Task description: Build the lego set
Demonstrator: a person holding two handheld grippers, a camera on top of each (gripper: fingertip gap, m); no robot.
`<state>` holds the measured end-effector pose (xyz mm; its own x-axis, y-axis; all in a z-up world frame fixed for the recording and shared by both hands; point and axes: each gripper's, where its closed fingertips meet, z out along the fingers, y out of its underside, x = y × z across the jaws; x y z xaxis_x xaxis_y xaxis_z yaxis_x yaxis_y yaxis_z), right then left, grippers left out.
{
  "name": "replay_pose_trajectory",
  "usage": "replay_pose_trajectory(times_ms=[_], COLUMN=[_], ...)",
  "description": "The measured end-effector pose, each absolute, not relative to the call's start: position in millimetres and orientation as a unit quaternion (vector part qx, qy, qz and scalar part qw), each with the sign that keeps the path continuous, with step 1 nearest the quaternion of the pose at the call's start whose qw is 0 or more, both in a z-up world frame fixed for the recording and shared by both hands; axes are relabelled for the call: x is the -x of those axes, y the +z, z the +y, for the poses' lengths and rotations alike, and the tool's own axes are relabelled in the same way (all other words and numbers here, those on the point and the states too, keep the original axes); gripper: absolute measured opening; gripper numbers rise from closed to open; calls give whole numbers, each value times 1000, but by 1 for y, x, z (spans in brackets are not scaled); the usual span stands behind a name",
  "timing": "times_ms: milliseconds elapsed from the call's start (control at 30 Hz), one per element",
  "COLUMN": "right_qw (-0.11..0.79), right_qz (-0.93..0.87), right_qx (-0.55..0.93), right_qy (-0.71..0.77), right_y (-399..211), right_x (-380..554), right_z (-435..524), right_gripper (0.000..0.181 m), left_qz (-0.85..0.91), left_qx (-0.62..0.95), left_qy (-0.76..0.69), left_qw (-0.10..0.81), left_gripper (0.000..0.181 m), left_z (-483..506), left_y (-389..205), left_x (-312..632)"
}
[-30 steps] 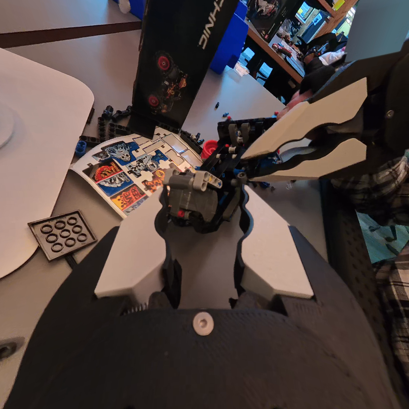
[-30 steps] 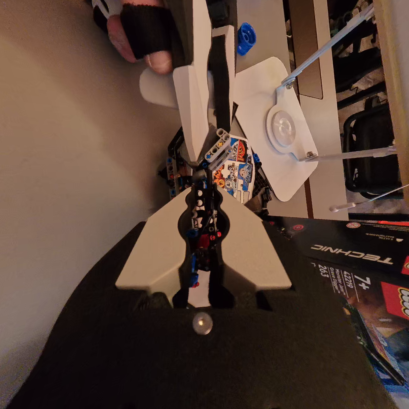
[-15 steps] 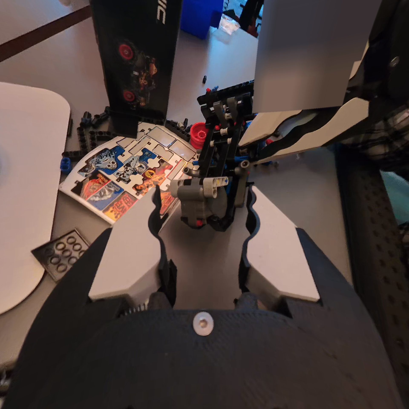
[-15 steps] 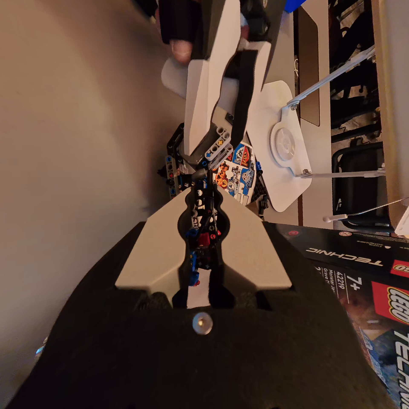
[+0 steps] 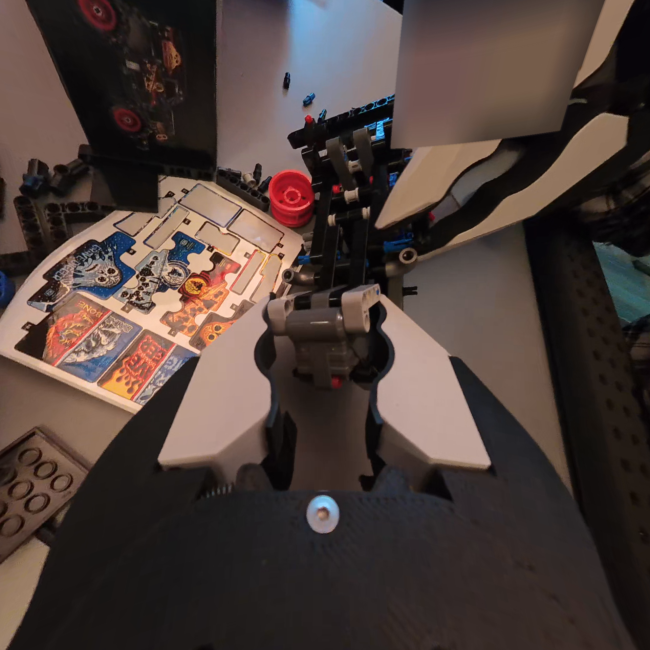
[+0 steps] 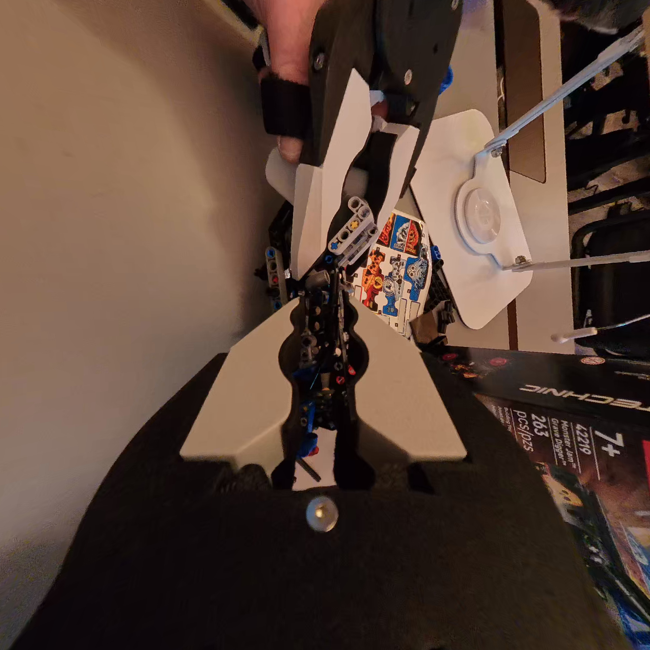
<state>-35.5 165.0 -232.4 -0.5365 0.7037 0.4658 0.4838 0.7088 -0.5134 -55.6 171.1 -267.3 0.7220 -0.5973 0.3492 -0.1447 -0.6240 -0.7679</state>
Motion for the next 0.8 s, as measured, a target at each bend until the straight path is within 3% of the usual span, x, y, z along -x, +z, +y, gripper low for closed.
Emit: replay_pose_trajectory(times_ms=[800], right_qw=[354], right_qz=[-877], right_qx=[319], right_qy=[57], right_y=[-231], right_x=[30], right_z=[172], right_gripper=[13], left_qz=[215], left_qx=[850], left_qy=[-293], left_qw=[383], left_gripper=[50], left_z=[173], left_y=[-267], left_x=[54])
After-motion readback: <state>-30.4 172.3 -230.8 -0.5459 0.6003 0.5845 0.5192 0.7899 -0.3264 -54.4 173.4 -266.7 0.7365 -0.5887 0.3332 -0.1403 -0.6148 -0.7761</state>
